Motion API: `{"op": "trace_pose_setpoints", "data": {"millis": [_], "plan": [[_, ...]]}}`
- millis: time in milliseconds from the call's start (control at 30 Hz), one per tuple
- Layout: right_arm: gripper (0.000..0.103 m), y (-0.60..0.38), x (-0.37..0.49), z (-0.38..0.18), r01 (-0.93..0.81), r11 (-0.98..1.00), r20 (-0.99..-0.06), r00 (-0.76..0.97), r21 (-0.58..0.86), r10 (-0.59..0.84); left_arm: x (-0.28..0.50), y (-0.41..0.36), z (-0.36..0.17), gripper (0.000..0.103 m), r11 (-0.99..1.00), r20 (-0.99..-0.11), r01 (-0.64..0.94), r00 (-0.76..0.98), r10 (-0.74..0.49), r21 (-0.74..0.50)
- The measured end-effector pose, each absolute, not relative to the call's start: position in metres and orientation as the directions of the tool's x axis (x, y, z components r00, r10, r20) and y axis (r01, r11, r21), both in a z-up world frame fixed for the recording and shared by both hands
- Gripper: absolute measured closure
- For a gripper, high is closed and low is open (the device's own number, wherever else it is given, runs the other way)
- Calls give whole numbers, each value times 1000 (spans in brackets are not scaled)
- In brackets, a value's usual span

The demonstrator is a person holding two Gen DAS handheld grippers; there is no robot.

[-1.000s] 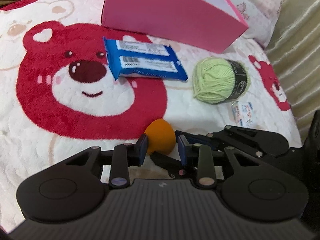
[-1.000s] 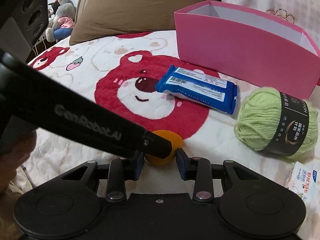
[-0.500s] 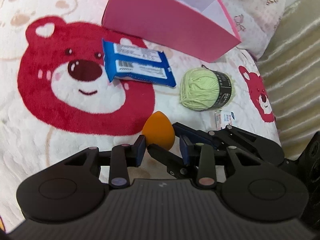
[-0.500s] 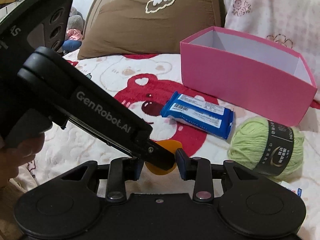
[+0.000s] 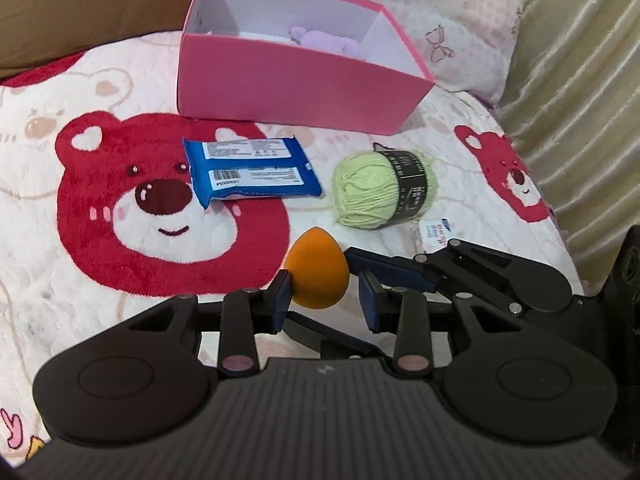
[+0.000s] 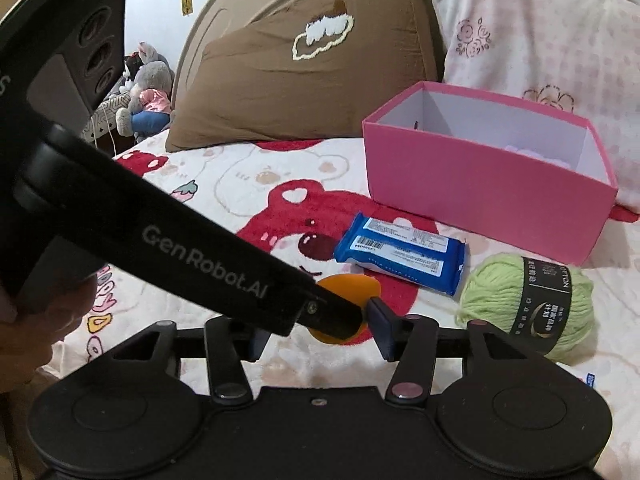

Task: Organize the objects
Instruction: 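Lift the orange sponge egg with the right tool and carry it into the pink box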

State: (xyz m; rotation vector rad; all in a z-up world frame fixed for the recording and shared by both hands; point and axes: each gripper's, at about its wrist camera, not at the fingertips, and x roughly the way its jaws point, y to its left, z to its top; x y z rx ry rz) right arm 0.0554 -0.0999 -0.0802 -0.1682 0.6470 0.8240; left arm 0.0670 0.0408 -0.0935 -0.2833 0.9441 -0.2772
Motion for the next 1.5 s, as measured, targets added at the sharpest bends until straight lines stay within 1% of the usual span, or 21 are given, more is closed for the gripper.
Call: {"op": "trace_pose_setpoints", "data": {"millis": [100,167,200,300,433,600,767,900,1167,1267,1400,1500], "plan": [[43,-103,51,-76,-726,680,-581,512,103,633,64,42,-88,69,916,-737,115,560,-379,-384],[40,-103,49,-75,-725,682,-578,517,96,631,62,43,-85,69,905,-725,128,557,-404,-406],[38,-103,48,-75,-722,687,-574,527,88,627,61,41,-84,69,905,-724,131,558,-405,-405],[36,-103,43,-72,-729,680,-557,536,72,634,57,38,-82,69,915,-727,148,565,-390,-375],[36,-102,39,-72,-728,685,-553,556,36,620,55,38,-79,69,901,-718,156,556,-420,-406],[36,-105,36,-66,-725,688,-539,568,31,622,54,36,-69,69,903,-711,179,564,-419,-390],[36,-99,37,-47,-705,709,-523,608,-11,597,61,34,-46,69,908,-708,205,572,-414,-366],[36,-97,44,-27,-695,719,-518,618,-9,591,68,40,-25,69,895,-686,201,582,-436,-398],[36,-87,61,5,-691,720,-478,654,-62,586,91,44,16,69,898,-675,229,596,-435,-376],[36,-84,75,11,-683,729,-466,663,-54,586,102,47,28,69,890,-658,224,607,-445,-396],[36,-84,97,13,-677,736,-470,651,-3,596,112,54,36,69,842,-613,218,599,-515,-494],[37,-85,114,12,-677,734,-478,630,50,613,121,50,42,69,844,-614,226,599,-515,-487]]}}
